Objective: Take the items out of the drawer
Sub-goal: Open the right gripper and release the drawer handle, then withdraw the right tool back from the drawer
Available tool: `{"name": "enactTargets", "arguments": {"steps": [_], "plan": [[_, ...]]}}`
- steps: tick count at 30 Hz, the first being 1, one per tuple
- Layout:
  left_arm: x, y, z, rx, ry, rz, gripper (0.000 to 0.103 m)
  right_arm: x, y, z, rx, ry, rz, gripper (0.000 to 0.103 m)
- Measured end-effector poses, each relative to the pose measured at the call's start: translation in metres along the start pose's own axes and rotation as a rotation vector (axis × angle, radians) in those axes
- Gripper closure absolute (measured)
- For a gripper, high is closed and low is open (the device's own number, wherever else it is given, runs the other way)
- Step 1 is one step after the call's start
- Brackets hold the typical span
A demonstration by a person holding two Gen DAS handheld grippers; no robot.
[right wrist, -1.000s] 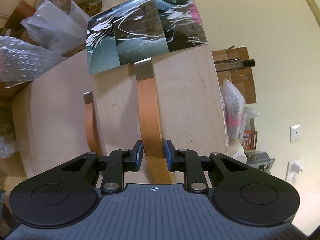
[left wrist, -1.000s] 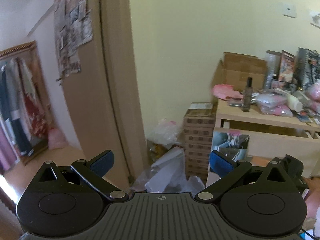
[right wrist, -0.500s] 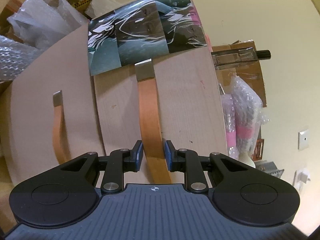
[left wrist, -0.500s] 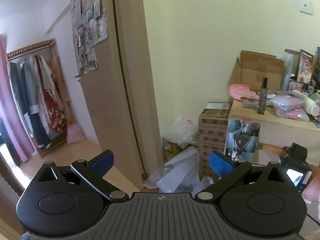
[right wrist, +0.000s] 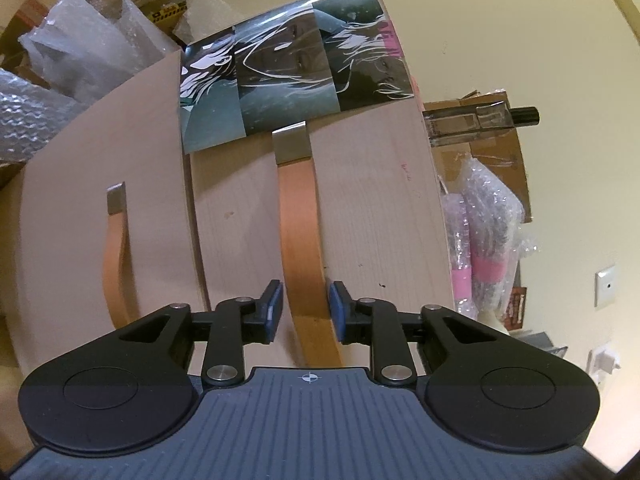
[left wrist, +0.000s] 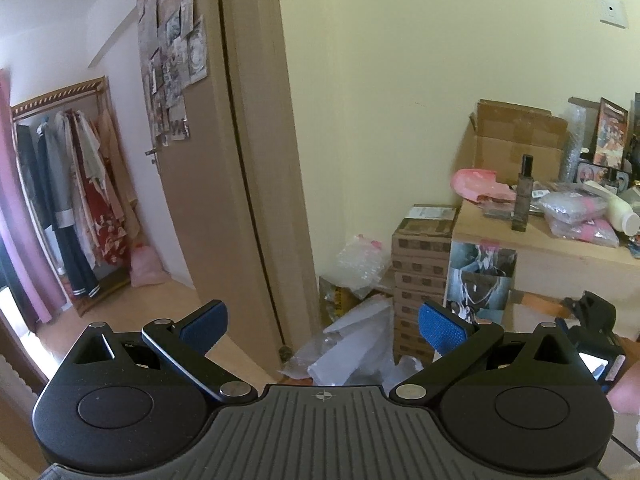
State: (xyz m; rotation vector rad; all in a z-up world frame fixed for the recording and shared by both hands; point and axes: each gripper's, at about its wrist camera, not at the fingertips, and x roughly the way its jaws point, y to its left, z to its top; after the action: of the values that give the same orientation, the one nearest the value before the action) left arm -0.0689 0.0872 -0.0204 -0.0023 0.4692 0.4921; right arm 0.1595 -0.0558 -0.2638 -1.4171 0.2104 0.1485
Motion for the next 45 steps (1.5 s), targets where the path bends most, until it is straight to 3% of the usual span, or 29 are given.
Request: {"name": "enactTargets", "arguments": {"steps": [2,5,10,15,21,34,45], "plan": [[0.000,0.001,0.000,0.003,-0.002,-0.005,0.000,-0.003,0.005,0.000,-0.038,-0.026,-0.026,0.048],[-0.001,0.005,0.000,0.002,-0.007,-0.008,0.000,-0.012,0.015,-0.001,-0.111,-0.072,-0.051,0.044],[-0.002,0.014,-0.001,-0.003,-0.003,-0.016,0.000,-0.023,0.021,0.001,-0.107,-0.064,-0.055,0.038],[-0.004,0.019,-0.002,0.001,-0.009,-0.037,0.000,-0.031,0.016,0.006,-0.095,-0.063,-0.096,0.015],[-0.004,0.031,0.000,-0.028,0.005,-0.076,0.000,-0.045,0.007,0.008,-0.065,-0.044,-0.124,0.004],[-0.008,0.054,0.003,-0.053,-0.015,-0.155,0.000,-0.079,-0.020,0.015,0.033,0.009,-0.152,0.001],[-0.010,0.062,0.007,-0.031,-0.053,-0.240,0.000,-0.119,-0.075,0.020,0.383,0.103,-0.115,0.001]]}}
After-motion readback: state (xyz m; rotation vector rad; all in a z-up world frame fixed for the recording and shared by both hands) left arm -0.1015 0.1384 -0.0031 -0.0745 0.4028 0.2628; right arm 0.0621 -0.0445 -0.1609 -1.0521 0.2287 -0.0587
